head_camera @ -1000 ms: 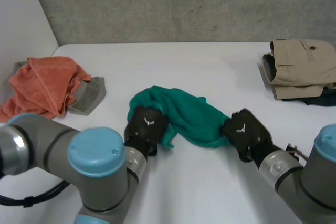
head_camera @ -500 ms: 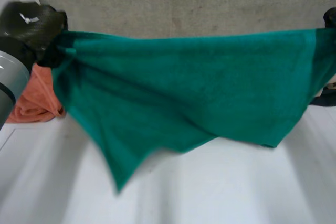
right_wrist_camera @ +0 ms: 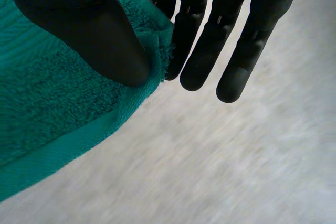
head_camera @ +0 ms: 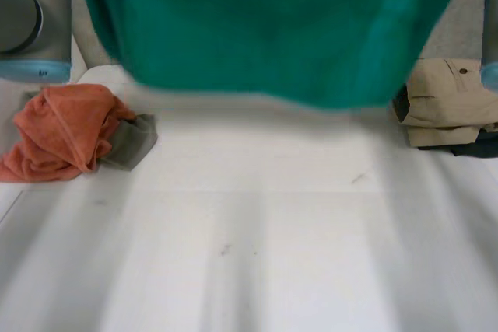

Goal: Fold the laundry.

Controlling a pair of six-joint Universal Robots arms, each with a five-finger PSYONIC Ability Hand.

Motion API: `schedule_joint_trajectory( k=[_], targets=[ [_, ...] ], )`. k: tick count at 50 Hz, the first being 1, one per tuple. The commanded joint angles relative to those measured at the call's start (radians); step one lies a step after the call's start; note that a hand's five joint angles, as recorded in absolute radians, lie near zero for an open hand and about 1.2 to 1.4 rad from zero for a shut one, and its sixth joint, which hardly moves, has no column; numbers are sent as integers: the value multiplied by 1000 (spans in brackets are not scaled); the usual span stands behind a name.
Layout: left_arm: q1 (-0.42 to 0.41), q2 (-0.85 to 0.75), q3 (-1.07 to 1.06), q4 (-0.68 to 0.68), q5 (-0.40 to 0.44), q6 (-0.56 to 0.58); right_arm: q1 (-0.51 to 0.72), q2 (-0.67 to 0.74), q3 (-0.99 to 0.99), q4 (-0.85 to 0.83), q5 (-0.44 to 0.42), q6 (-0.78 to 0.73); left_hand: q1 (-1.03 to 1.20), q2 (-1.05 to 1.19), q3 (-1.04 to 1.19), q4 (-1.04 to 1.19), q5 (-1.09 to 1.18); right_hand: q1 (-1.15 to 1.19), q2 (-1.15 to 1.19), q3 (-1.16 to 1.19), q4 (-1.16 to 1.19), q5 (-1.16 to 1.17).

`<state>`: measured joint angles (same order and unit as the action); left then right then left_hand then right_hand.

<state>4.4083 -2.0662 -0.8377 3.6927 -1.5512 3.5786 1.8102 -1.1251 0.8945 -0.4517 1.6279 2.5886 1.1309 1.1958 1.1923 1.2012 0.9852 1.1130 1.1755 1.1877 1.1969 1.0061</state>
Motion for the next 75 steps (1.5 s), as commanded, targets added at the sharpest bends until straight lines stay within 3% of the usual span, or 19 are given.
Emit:
schedule_joint_trajectory(
  k=[1, 11, 14, 24, 29, 33, 38, 40, 45, 50, 56, 61, 65, 75],
  targets=[
    [13, 15, -102, 23, 5, -58, -3, -16, 63, -53, -17, 19, 265, 200, 204, 195, 237, 283, 221, 209, 199, 216],
    [57, 35, -421, 13, 63, -119, -14, 7, 311, -13, -160, 19, 265, 200, 204, 195, 237, 283, 221, 209, 199, 216],
    [53, 23, -559, 15, 127, -115, -19, 40, 407, 57, -220, 16, 265, 200, 204, 195, 237, 283, 221, 209, 199, 216],
    [56, 12, -846, 15, 298, -70, -41, 116, 503, 270, -240, -68, 265, 200, 204, 195, 237, 283, 221, 209, 199, 216],
    [63, 115, -986, -26, 341, 17, -103, 99, 557, 435, -238, -197, 265, 200, 204, 195, 237, 283, 221, 209, 199, 216],
    [86, 300, -1093, -181, 345, 117, -134, -36, 618, 622, -218, -309, 265, 200, 204, 195, 237, 283, 221, 209, 199, 216],
    [131, 545, -1179, -565, 374, 215, -244, -246, 704, 873, -227, -448, 265, 200, 204, 195, 237, 283, 221, 209, 199, 216],
    [149, 581, -1190, -658, 407, 242, -273, -281, 713, 901, -234, -479, 265, 200, 204, 195, 237, 283, 221, 209, 199, 216],
    [200, 604, -1199, -770, 520, 312, -296, -308, 712, 895, -283, -516, 265, 200, 204, 195, 237, 283, 221, 209, 199, 216],
    [204, 534, -1132, -713, 563, 309, -281, -181, 666, 781, -287, -399, 265, 200, 204, 195, 237, 283, 221, 209, 199, 216],
    [157, 312, -986, -600, 550, 293, -189, -12, 543, 616, -252, -257, 265, 200, 204, 195, 237, 283, 221, 209, 199, 216],
    [109, 94, -800, -565, 459, 269, -146, 120, 431, 513, -160, -231, 265, 200, 204, 195, 237, 283, 221, 209, 199, 216],
    [97, -15, -692, -556, 395, 263, -114, 201, 367, 432, -126, -232, 265, 200, 204, 195, 237, 283, 221, 209, 199, 216],
    [42, -152, -574, -563, 353, 261, -68, 265, 348, 366, -118, -223, 265, 200, 204, 195, 237, 283, 221, 209, 199, 216]
  ],
)
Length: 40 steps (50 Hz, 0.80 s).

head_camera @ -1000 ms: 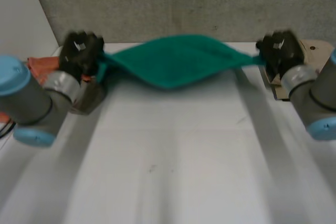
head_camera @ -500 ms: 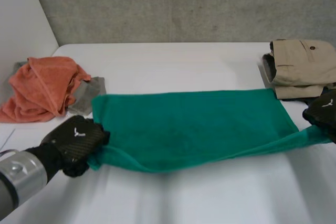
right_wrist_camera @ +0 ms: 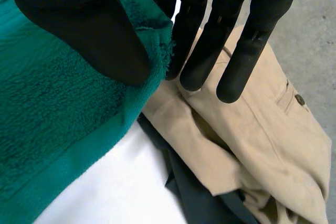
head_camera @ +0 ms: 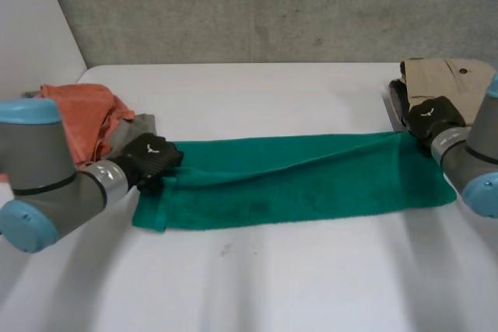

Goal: Fold the laundry.

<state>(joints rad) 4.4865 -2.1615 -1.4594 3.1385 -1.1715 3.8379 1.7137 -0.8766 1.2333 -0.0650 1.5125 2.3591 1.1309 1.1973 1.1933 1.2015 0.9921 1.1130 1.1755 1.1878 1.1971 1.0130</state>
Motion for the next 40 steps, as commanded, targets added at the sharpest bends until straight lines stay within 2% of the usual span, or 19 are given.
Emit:
schedule_joint_trajectory(
  k=[1, 4, 5, 9, 13, 18, 23, 32, 40],
  targets=[
    [-36, -55, 45, -9, -54, 3, 37, 10, 18, -21, -3, 6, -98, -164, -160, -168, -133, 283, 221, 209, 199, 209],
    [-40, -43, 36, -9, -137, 3, 35, -4, 35, -21, -3, 8, -549, -616, -612, -620, -585, 283, 221, 209, 199, 209],
    [-40, -20, 30, -11, -210, -1, 34, -21, 52, -21, -6, 8, -623, -689, -686, -694, -659, 283, 221, 209, 199, 209],
    [-62, 110, 4, -12, -318, -44, 32, -70, 83, -21, -11, 8, -671, -737, -733, -741, -706, 283, 221, 209, 199, 209],
    [-121, 208, -18, -5, -320, -138, 35, -90, 109, -21, -12, 8, -905, -971, -967, -975, -941, 283, 221, 209, 199, 209],
    [-174, 256, -24, -9, -333, -210, 37, -93, 133, -19, -14, 8, -903, -969, -965, -973, -938, 283, 221, 209, 199, 209],
    [-240, 210, -4, -8, -358, -233, 29, -94, 163, -18, -14, 9, -891, -957, -953, -962, -927, 283, 221, 209, 199, 209],
    [-334, -15, 181, 2, -605, -256, 21, -197, 247, -22, -18, 9, -873, -940, -936, -944, -909, 283, 221, 209, 199, 209],
    [-354, -144, 278, 41, -649, -258, 14, -232, 284, -22, -51, 22, -868, -934, -930, -938, -903, 283, 221, 209, 199, 209]
  ],
)
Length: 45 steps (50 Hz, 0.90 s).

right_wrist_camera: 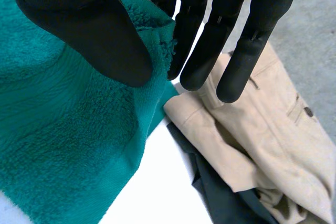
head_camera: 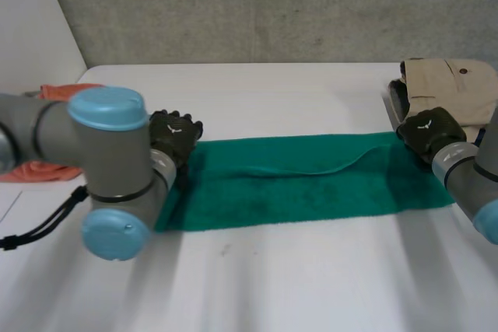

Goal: Fold the laundry.

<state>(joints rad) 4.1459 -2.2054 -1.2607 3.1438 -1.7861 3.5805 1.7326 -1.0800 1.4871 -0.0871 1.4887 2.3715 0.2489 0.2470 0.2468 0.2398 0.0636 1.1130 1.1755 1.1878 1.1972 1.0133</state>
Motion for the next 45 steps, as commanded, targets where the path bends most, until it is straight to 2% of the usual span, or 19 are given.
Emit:
schedule_joint_trajectory(
  k=[1, 10, 21, 23, 27, 28, 34, 38, 43, 45],
  targets=[
    [-13, -111, 86, 45, -36, 1, -5, -31, 33, 0, -30, 9, 17, 19, 20, 27, 28, 283, 221, 209, 199, 208],
    [-6, -198, 141, 96, -116, 18, -5, -34, 62, -2, -31, 8, 32, 34, 34, 41, 43, 283, 221, 209, 199, 208],
    [54, -209, 142, 87, -141, 26, -8, -34, 51, -2, -33, 6, 196, 198, 198, 205, 207, 283, 221, 209, 199, 208],
    [57, -205, 136, 85, -145, 26, -8, -34, 50, -2, -31, 6, 299, 301, 301, 308, 309, 283, 221, 209, 199, 208],
    [71, -159, 106, 84, -141, 24, -10, -34, 44, -2, -31, 0, 932, 933, 934, 941, 942, 283, 221, 209, 199, 208],
    [85, -131, 89, 81, -133, 24, -8, -37, 42, -2, -34, -3, 1145, 1147, 1147, 1154, 1156, 283, 221, 209, 199, 208],
    [117, -13, 18, 13, -130, 21, -11, -87, 1, 29, -28, -11, 1147, 1149, 1149, 1156, 1158, 283, 221, 209, 199, 208],
    [116, 168, -51, -68, -115, 11, -54, -178, -47, 131, -30, -38, 1147, 1149, 1149, 1156, 1158, 283, 221, 209, 199, 208],
    [122, 470, -181, -116, -14, 21, -119, -320, -120, 360, -35, -127, 1147, 1149, 1149, 1156, 1158, 283, 221, 209, 199, 208],
    [125, 541, -212, -125, 22, 21, -125, -365, -136, 412, -36, -153, 1147, 1149, 1149, 1156, 1158, 283, 221, 209, 199, 208]
  ],
)
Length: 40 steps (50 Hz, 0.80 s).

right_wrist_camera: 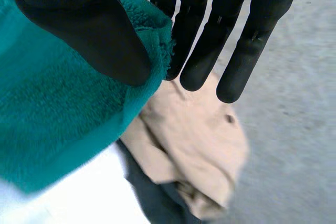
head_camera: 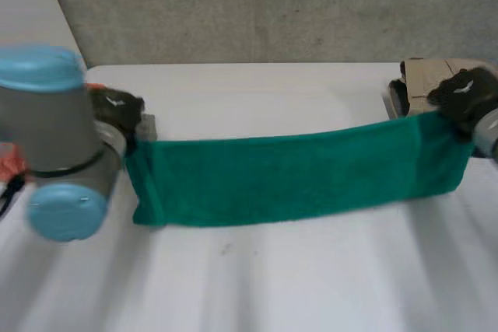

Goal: Fold the laundry.

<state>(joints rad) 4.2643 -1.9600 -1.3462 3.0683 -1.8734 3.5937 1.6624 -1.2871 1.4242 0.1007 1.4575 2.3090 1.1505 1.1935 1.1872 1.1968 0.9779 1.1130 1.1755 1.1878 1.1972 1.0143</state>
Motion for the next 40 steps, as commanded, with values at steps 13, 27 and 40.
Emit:
schedule_joint_trajectory(
  k=[13, 27, 40],
  targets=[
    [68, 370, -399, -129, 240, 33, -88, -268, 53, 375, -80, -223, 246, 203, 209, 199, 244, 283, 221, 208, 199, 207],
    [144, -10, -102, 32, 243, 126, -61, 58, -114, 208, -23, -106, 246, 203, 209, 199, 244, 283, 221, 208, 199, 207],
    [79, -89, 72, -14, 234, 86, 85, 147, -134, 119, 32, -6, -192, -235, -228, -238, -194, 283, 221, 208, 199, 207]
  ],
)
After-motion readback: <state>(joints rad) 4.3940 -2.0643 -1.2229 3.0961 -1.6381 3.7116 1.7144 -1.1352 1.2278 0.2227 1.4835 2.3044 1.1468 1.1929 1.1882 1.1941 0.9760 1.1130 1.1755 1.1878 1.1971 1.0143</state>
